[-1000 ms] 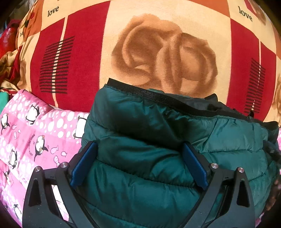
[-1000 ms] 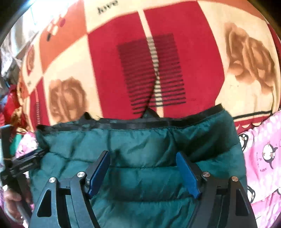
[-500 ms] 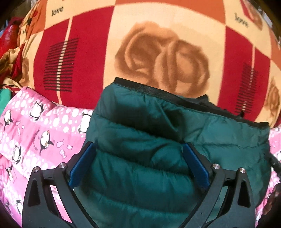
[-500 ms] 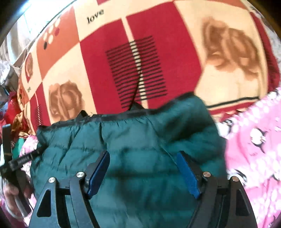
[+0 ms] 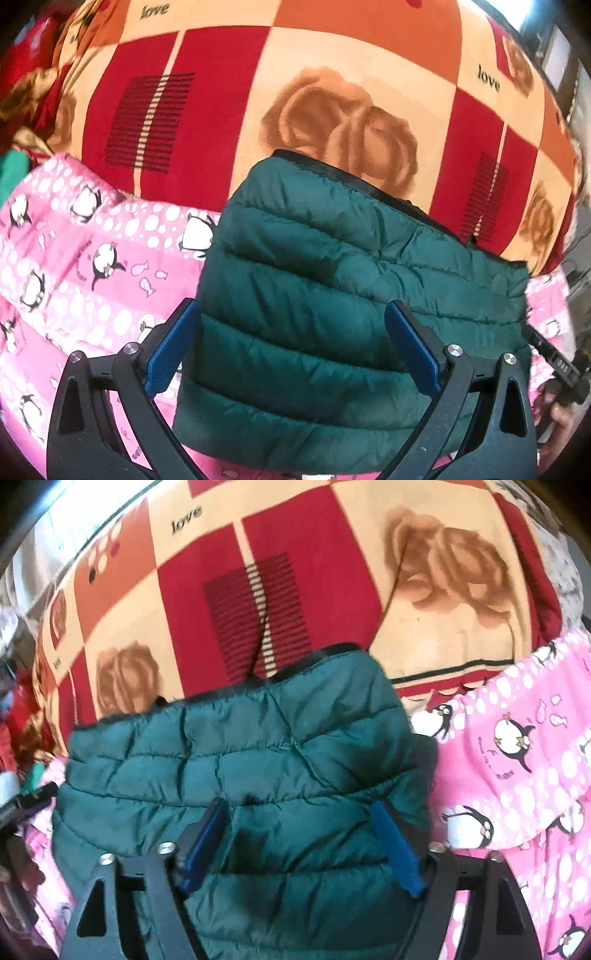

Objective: Fold large clothes

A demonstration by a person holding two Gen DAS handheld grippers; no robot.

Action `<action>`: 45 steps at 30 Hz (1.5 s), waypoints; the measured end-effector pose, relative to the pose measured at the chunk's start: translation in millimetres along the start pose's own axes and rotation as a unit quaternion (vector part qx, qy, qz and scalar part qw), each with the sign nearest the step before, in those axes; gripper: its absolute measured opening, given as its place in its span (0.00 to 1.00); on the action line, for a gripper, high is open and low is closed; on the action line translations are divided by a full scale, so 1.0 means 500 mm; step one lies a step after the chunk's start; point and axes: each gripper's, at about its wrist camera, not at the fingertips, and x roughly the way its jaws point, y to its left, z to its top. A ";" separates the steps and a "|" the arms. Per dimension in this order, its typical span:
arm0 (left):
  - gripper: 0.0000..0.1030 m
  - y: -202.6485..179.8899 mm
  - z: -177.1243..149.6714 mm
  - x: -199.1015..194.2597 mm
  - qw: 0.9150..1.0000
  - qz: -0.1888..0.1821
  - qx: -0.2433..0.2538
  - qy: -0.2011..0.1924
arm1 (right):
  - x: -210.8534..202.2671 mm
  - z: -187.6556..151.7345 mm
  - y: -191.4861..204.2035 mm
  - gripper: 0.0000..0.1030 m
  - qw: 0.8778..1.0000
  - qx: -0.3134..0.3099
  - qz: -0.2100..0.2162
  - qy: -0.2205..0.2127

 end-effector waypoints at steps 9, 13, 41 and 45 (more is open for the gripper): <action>0.99 0.153 -0.015 0.022 0.977 -0.150 -0.149 0.026 | -0.004 -0.005 -0.081 1.00 0.998 0.044 0.041 0.024; 0.99 0.164 -0.021 0.061 0.971 -0.172 -0.157 0.050 | 0.047 -0.012 -0.107 1.00 0.994 0.070 0.070 0.054; 0.37 0.020 -0.029 -0.103 0.989 -0.143 -0.004 0.028 | -0.059 -0.034 -0.051 0.42 0.983 0.052 0.173 0.031; 0.37 0.047 -0.068 -0.194 0.987 -0.154 0.004 0.034 | -0.135 -0.064 -0.032 0.41 0.978 0.052 0.199 0.041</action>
